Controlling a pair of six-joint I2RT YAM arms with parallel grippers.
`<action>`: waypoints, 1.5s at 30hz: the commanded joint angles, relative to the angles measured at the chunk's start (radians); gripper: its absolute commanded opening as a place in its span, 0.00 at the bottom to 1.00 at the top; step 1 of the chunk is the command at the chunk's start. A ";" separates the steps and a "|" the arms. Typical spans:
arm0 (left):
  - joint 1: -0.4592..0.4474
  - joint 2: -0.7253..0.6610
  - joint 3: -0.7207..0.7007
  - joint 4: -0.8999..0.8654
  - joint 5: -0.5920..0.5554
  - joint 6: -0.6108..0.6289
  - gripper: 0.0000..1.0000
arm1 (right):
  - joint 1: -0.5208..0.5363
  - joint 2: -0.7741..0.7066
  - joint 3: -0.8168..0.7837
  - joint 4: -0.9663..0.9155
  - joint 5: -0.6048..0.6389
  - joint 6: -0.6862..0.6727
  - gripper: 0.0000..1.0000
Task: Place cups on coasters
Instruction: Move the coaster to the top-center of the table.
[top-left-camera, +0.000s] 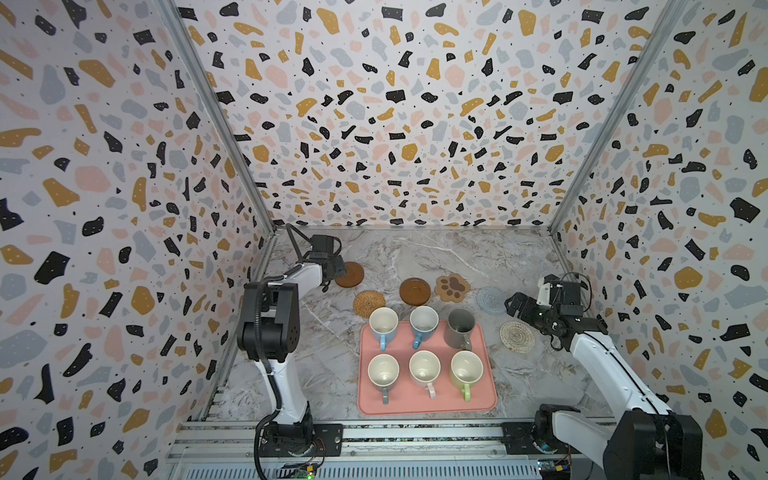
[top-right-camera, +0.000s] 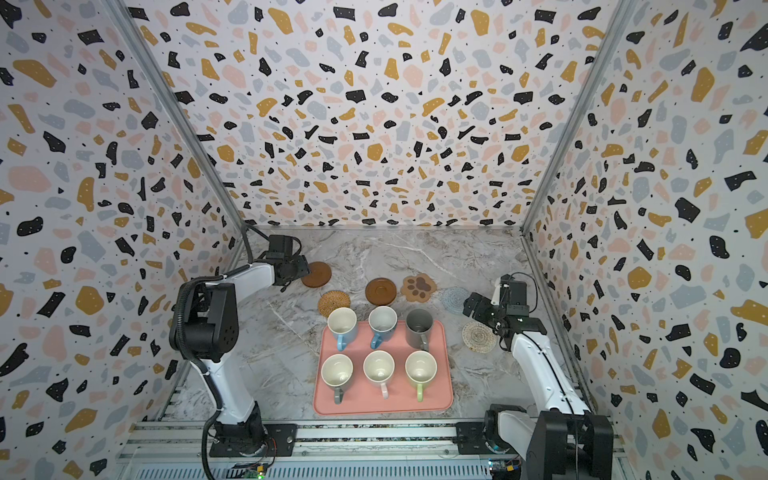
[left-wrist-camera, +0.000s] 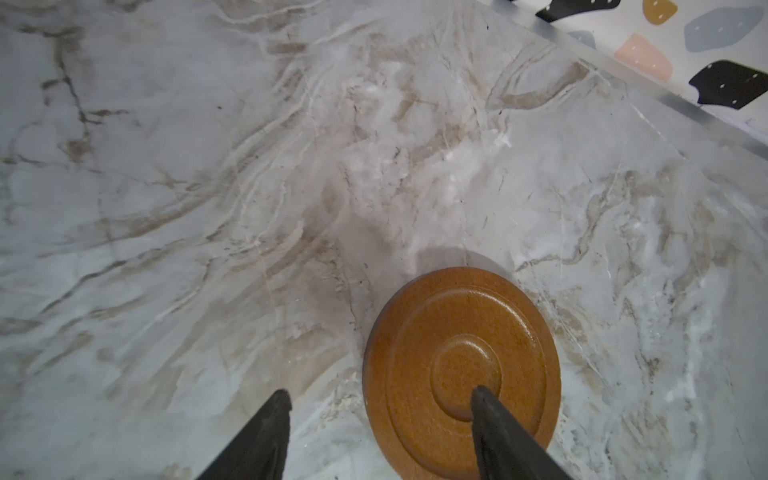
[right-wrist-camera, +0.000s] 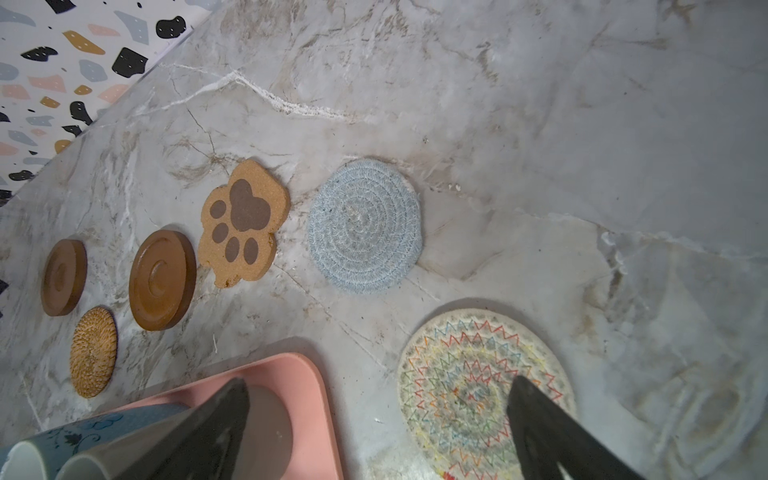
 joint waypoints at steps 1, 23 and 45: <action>-0.004 0.041 0.004 0.021 0.037 0.015 0.65 | -0.007 -0.031 -0.011 -0.024 -0.003 -0.007 0.99; -0.104 0.203 0.152 -0.022 0.079 0.065 0.43 | -0.031 -0.047 -0.010 -0.041 -0.005 -0.015 0.99; -0.220 0.355 0.330 -0.037 0.037 -0.033 0.32 | -0.041 -0.043 -0.012 -0.039 -0.018 -0.011 0.99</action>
